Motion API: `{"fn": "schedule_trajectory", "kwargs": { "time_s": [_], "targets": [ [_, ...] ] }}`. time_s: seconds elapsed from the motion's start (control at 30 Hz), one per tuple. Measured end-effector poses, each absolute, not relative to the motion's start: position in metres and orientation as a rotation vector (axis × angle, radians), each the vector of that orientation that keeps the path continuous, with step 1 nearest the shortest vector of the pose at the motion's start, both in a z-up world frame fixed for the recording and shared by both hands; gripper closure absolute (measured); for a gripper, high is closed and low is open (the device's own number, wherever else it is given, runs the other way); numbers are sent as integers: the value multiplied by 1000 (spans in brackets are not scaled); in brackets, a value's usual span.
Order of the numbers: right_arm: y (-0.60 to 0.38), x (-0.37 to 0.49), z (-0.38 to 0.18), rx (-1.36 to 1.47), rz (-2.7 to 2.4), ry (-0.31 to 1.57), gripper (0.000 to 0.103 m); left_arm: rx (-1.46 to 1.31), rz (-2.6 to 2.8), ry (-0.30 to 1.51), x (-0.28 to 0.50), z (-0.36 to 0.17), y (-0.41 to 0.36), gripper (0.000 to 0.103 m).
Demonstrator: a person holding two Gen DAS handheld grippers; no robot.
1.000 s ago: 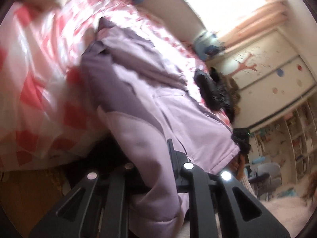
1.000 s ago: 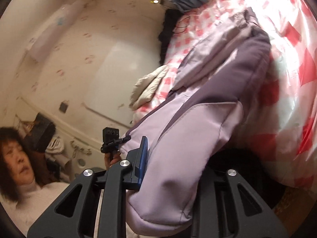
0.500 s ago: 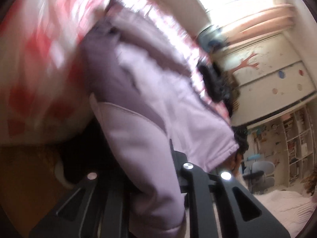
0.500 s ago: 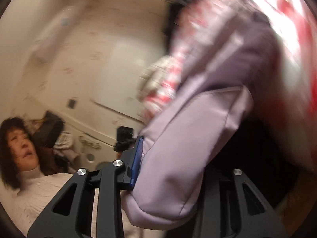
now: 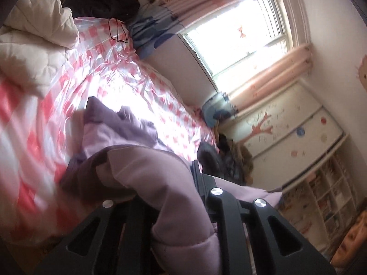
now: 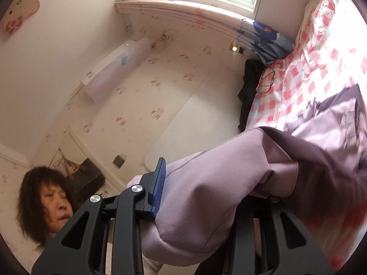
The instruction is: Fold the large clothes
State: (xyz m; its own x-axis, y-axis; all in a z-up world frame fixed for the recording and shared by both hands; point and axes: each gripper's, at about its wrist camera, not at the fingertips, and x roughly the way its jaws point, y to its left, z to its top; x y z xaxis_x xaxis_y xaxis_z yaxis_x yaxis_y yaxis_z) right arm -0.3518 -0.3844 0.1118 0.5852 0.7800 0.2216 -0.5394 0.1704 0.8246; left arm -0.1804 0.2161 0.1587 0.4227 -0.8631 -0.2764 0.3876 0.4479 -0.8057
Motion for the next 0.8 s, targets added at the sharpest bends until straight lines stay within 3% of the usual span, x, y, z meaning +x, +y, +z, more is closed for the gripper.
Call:
{"fn": "schedule_trajectory", "kwargs": {
  "time_s": [0.23,0.43,0.8],
  "targets": [
    [-398,-271,116,1057,884,283,71,-718,-830,758,-111,161,193,89],
    [-424,-193,85,1127,769,326,71,-712,-753,795,-49,146,168,89],
    [-446,-61,-48,1252,428,572,71,-700,-457,971,84,25,111,88]
  ]
}}
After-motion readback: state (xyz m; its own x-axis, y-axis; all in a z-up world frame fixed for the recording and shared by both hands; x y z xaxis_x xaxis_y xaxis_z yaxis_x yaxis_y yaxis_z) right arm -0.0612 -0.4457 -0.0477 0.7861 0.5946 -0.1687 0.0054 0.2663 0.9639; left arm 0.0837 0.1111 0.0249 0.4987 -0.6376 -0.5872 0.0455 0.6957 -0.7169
